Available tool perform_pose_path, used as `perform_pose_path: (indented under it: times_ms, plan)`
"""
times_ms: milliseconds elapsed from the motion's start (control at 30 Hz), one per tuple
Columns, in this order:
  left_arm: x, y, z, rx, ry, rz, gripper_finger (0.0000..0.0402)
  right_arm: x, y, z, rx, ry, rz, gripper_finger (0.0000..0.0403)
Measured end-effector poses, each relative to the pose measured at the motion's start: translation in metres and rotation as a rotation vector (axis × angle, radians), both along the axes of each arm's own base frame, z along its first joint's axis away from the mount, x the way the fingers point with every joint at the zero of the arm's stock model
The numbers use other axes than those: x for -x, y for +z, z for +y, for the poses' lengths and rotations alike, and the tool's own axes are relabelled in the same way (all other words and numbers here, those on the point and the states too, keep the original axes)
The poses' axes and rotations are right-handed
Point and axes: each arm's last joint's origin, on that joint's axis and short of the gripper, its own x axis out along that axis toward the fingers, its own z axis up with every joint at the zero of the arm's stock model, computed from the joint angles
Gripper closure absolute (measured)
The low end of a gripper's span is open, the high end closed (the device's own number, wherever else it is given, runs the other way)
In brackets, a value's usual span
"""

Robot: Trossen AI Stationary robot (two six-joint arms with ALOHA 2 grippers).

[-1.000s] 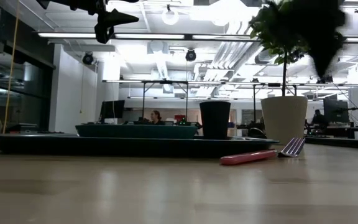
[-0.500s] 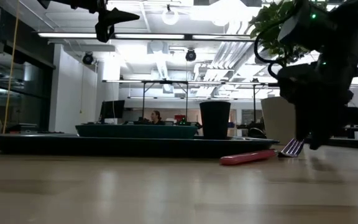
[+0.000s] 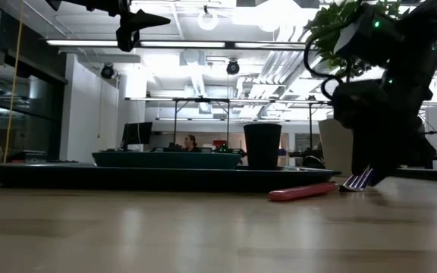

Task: Pick and place plate/cup/fork/spoon on tray
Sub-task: Put the pink fork on the black serving tray to the left side of the green plate

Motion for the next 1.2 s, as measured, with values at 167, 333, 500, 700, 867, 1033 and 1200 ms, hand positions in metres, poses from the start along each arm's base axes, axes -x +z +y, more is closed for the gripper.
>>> perform_pose_path:
  times_ms: [167, 333, 500, 700, 867, 1033, 1200]
  plan:
    - [0.000, 0.000, 0.000, 0.000, 0.000, 0.000, 0.0218, -0.005, -0.008, 0.001, -0.010, 0.006, 0.012, 0.0236]
    - [0.000, 0.000, 0.000, 0.000, 0.000, 0.001, 0.0218, -0.005, -0.007, 0.001, 0.007, -0.007, 0.003, 0.0261]
    - [0.000, 0.000, 0.000, -0.013, -0.003, 0.003, 0.0218, -0.003, -0.008, 0.001, -0.016, 0.037, 0.033, 0.0349]
    - [0.000, 0.000, 0.000, -0.015, -0.003, 0.004, 0.0218, 0.007, 0.002, 0.003, -0.073, 0.133, 0.045, 0.0383]
    - [0.000, 0.000, 0.000, -0.017, -0.005, 0.004, 0.0218, 0.025, 0.018, 0.004, -0.127, 0.223, 0.064, 0.0397]
    - [0.000, 0.000, -0.001, -0.016, -0.028, -0.001, 0.0218, 0.040, 0.047, 0.006, -0.256, 0.328, -0.048, 0.0402]
    - [-0.002, 0.004, -0.007, 0.012, -0.190, -0.050, 0.0218, 0.028, 0.106, 0.005, -0.175, 0.252, -0.272, 0.0402]
